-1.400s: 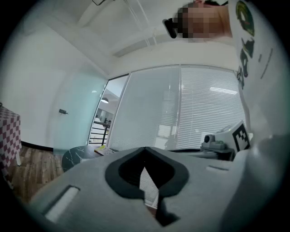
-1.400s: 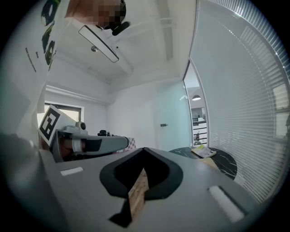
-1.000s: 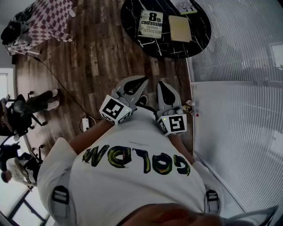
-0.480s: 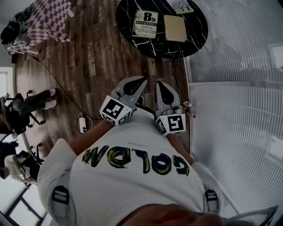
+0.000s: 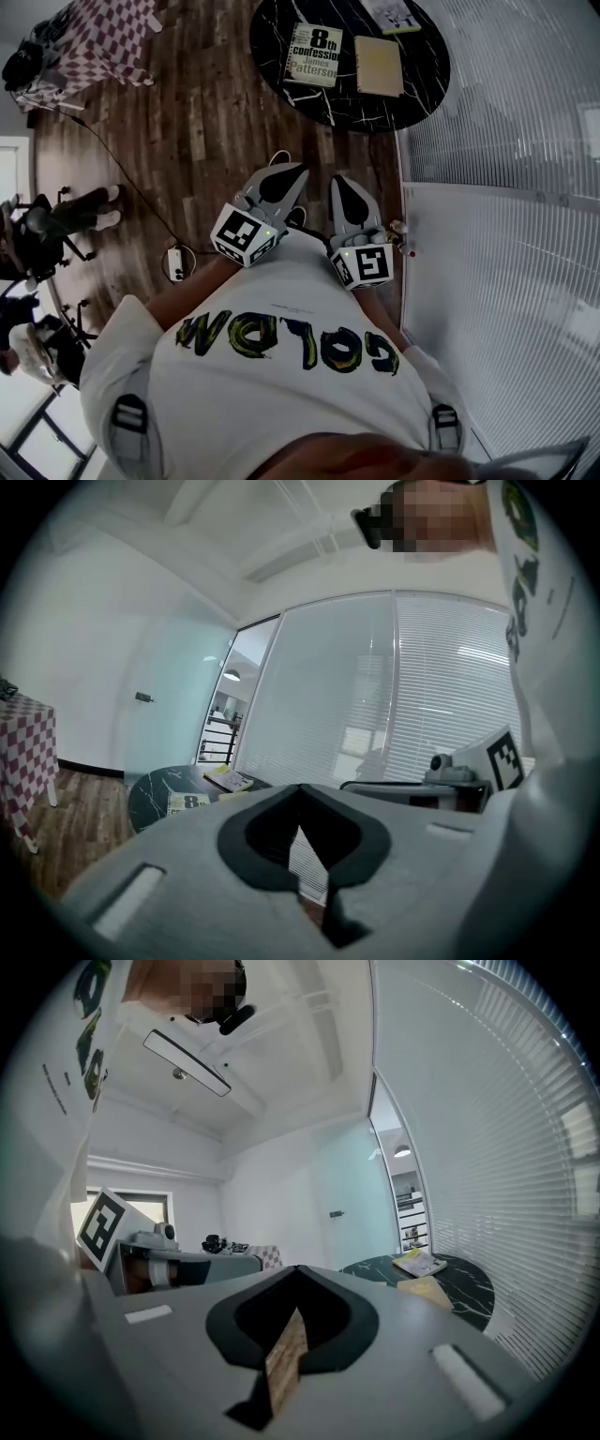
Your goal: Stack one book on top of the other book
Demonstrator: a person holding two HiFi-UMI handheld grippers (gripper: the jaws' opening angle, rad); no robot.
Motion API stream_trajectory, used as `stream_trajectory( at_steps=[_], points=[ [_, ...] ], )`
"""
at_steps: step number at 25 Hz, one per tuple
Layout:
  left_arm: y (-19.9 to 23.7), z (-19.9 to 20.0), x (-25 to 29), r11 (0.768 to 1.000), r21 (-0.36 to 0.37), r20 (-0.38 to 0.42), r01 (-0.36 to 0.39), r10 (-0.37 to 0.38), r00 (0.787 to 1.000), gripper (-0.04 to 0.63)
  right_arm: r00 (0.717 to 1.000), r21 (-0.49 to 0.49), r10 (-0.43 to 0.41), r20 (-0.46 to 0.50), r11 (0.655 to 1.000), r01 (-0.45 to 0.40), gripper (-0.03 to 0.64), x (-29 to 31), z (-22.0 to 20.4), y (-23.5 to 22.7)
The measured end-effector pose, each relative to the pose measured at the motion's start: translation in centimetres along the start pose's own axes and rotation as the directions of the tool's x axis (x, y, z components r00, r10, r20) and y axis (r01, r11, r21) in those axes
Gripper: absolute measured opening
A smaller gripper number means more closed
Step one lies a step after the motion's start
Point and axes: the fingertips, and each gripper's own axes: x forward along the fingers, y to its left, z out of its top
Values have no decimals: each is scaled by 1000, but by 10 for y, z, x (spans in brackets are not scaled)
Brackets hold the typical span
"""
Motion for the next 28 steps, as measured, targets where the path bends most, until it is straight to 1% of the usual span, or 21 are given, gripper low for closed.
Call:
stream_trajectory(
  at_steps=[5,13,18,22,28],
  points=[
    [26,7,18,1000,-9,5,-11,11,1000,2,1000,4,6,-29,1000,-6,0,30,-1,-13],
    [95,32,54,999,-36,13,-29,30,999,2,999,-8,1,-44,1000,-1,0,101,17,-40],
    [139,52,76,999,-36,20,-23,24,1000,2,999,-19,6,-51,1000,-7,0,153,30,-50],
    [174,64,88,999,-46,19,-12,13,1000,2,998,-26,-6,-55,1000,5,0,190,40,-55],
    [210,74,104,998,-56,20,15,-14,1000,2,998,-36,-27,-61,999,25,0,231,46,-63]
  ],
)
